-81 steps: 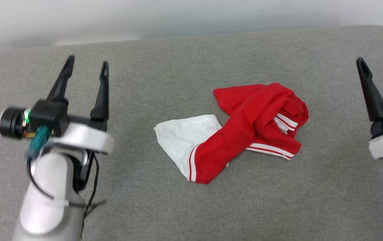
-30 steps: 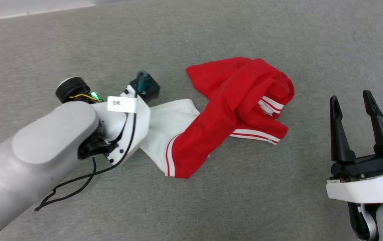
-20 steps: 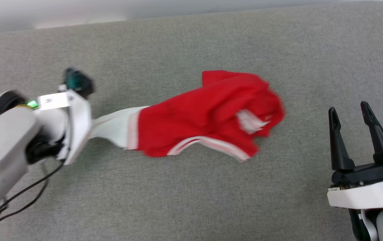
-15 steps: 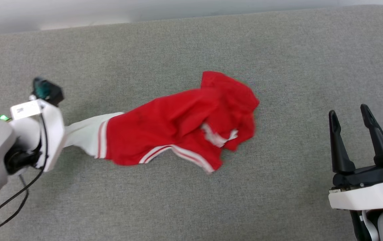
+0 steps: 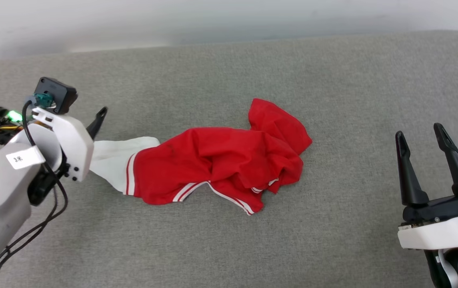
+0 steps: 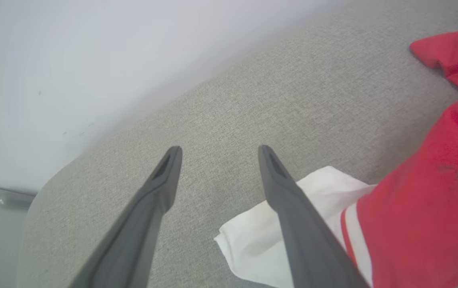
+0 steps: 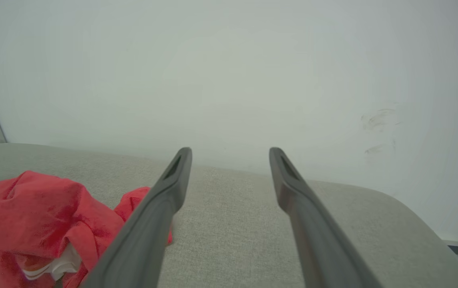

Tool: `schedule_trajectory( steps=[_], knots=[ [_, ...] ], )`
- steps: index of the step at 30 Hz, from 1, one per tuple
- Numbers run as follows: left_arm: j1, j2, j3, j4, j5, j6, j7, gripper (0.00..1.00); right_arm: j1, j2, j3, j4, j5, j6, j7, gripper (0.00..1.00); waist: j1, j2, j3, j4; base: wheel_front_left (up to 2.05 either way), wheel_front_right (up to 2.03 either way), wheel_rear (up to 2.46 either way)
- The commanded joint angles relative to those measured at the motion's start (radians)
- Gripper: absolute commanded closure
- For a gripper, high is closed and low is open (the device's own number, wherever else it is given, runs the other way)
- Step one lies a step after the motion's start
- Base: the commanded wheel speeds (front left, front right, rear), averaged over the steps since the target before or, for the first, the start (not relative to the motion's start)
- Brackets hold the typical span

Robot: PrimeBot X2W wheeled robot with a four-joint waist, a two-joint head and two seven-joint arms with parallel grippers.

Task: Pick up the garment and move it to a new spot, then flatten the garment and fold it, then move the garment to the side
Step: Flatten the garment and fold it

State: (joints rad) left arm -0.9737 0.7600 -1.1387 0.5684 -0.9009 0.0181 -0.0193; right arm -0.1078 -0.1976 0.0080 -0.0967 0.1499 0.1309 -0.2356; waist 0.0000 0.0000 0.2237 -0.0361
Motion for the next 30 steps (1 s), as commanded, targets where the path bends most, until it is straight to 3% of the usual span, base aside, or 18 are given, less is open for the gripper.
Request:
schedule_trajectory(
  steps=[1,6,14,15,19,30],
  knots=[
    [0.011,-0.005,0.005,-0.016,0.007,0.010,-0.024,0.00,0.004,-0.005,-0.005,-0.006,0.005,0.000,0.005,0.00,0.0000,0.0000,-0.019,0.014,0.00,0.00,0.00],
    [-0.034,-0.007,0.005,-0.141,0.004,-0.015,-0.004,0.00,0.034,0.004,-0.016,-0.017,0.004,0.000,0.013,0.00,0.0000,0.0000,-0.047,0.030,0.00,0.00,0.00],
    [-0.121,0.007,-0.067,-0.425,-0.033,-0.064,0.316,0.00,0.045,0.016,-0.011,-0.029,0.005,0.000,0.009,0.00,0.0000,0.0000,-0.049,0.015,0.00,0.00,0.00],
    [-0.121,0.007,-0.067,-0.425,-0.033,-0.064,0.316,0.00,0.045,0.016,-0.011,-0.029,0.005,0.000,0.009,0.00,0.0000,0.0000,-0.049,0.015,0.00,0.00,0.00],
    [-0.150,-0.003,-0.104,-0.524,-0.046,-0.099,0.477,0.00,0.033,0.018,-0.009,-0.032,0.007,0.000,0.005,0.00,0.0000,0.0000,-0.030,-0.008,0.00,0.00,0.00],
    [-0.105,-0.089,-0.140,-0.529,-0.013,-0.145,0.709,0.00,-0.026,0.032,-0.002,-0.033,0.009,0.000,-0.011,0.00,0.0000,0.0000,0.078,-0.083,0.00,0.00,0.00]
  ],
)
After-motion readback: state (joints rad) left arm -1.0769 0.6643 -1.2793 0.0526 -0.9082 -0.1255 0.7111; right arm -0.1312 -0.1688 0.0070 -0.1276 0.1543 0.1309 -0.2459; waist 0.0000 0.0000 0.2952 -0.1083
